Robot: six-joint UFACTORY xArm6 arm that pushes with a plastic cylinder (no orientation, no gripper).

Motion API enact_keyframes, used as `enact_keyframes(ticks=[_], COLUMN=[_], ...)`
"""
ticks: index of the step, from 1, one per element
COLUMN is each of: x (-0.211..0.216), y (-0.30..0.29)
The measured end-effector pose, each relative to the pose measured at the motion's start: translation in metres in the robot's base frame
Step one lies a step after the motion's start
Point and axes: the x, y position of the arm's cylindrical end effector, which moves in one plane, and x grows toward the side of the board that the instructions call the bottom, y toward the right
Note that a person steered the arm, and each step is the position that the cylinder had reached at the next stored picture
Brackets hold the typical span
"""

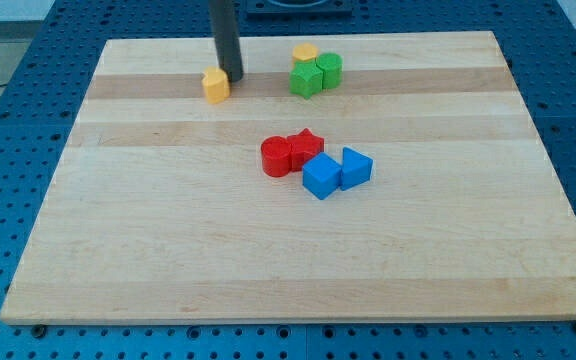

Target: Move the red star to the bottom of the yellow heart

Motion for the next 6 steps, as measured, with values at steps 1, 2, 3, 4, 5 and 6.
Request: enact_keyframes(ticks=[1,2,3,4,5,6], x=[0.018,0.041,0.072,0.106,0.153,0.146], y=[-0.008,0.068,0.161,0.185,0.177,0.143])
